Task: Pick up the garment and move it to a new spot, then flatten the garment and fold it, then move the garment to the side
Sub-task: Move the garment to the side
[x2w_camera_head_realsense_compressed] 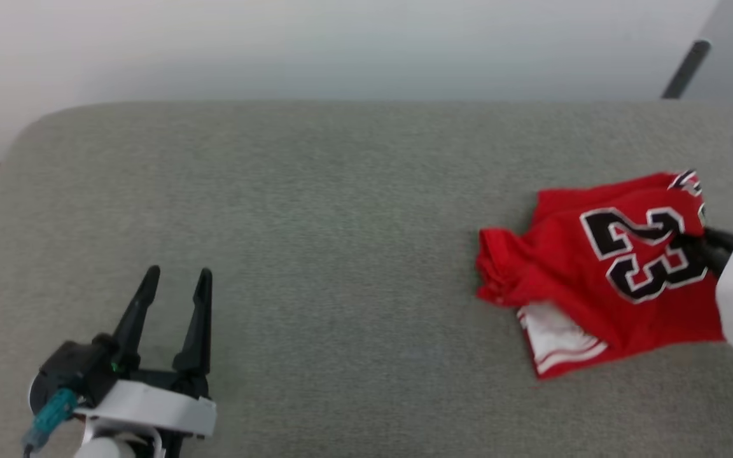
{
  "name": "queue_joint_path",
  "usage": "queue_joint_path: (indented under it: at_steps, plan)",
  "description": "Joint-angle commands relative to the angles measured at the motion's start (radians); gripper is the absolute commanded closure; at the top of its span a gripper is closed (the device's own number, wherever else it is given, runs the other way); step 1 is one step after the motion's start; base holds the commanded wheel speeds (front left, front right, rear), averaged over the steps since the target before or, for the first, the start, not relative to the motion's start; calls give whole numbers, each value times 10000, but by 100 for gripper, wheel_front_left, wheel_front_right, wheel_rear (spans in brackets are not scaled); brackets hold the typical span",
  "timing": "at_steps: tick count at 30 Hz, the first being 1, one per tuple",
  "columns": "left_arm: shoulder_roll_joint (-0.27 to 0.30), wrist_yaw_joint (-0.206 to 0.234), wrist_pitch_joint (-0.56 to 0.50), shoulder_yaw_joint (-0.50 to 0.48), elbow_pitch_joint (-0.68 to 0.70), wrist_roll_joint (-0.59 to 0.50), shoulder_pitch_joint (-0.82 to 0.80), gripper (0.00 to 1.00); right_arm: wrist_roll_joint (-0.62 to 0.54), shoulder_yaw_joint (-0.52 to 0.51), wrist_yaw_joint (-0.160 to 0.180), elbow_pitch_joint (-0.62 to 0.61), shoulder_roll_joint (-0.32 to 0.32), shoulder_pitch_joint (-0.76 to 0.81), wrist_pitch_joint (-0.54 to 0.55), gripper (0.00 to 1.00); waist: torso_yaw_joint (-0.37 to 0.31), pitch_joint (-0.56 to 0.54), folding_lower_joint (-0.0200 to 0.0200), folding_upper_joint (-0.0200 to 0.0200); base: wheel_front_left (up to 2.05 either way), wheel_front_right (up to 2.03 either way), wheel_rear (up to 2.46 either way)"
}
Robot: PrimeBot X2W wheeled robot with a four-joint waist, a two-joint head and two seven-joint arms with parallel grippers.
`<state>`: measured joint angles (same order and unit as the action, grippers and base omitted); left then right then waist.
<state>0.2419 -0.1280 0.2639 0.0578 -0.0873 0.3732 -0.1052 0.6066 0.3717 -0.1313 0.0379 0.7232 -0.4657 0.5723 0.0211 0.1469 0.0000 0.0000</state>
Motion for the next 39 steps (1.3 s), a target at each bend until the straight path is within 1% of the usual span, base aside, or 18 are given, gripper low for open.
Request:
queue_joint_path:
  at_steps: [1, 3, 6, 11, 17, 21, 24, 29, 35, 39]
  plan:
    - [54, -35, -13, 61, 57, -56, -236, 0, -24, 47, 13, 112, 127, -284, -211, 100, -615, 578, 0, 0, 0, 0, 0]
    - [137, -33, -13, 177, 109, -86, -432, 0, -45, 187, 12, 306, 293, -586, -496, 100, -857, 793, 0, 0, 0, 0, 0]
    - [230, -30, -13, 257, 147, -109, -620, 0, 84, 307, 12, 515, 370, -870, -745, 100, -1116, 1017, 0, 0, 0, 0, 0]
    - [451, -30, -14, 544, 224, -162, -1162, 0, 155, 640, 12, 1217, 620, -1706, -1513, 100, -1709, 1599, 0, 0, 0, 0, 0]
    - [785, -31, -13, 867, 257, -157, -1740, 0, 78, 1231, 13, 2340, 1006, -2764, -2517, 100, -2297, 2263, 0, 0, 0, 0, 0]
    - [1014, -31, -13, 1058, 250, -106, -2044, 0, -65, 1661, 12, 3213, 1219, -3398, -3141, 100, -2555, 2644, 0, 0, 0, 0, 0]
    - [1159, -31, -13, 1174, 251, -63, -2193, 0, -113, 1956, 13, 3861, 1380, -3841, -3602, 100, -2683, 2898, 0, 0, 0, 0, 0]
    - [1415, -32, -13, 1313, 267, -17, -2342, 0, -585, 2424, 14, 4880, 1653, -4572, -4419, 100, -2788, 3259, 0, 0, 0, 0, 0]
    - [1636, -32, -13, 1452, 293, 74, -2486, 0, -1498, 2994, 14, 6067, 1850, -5425, -5179, 100, -2802, 3635, 0, 0, 0, 0, 0]
    - [1717, -32, -13, 1542, 305, 125, -2619, 0, -2203, 3259, 14, 6830, 1825, -5940, -5659, 100, -2754, 3867, 0, 0, 0, 0, 0]
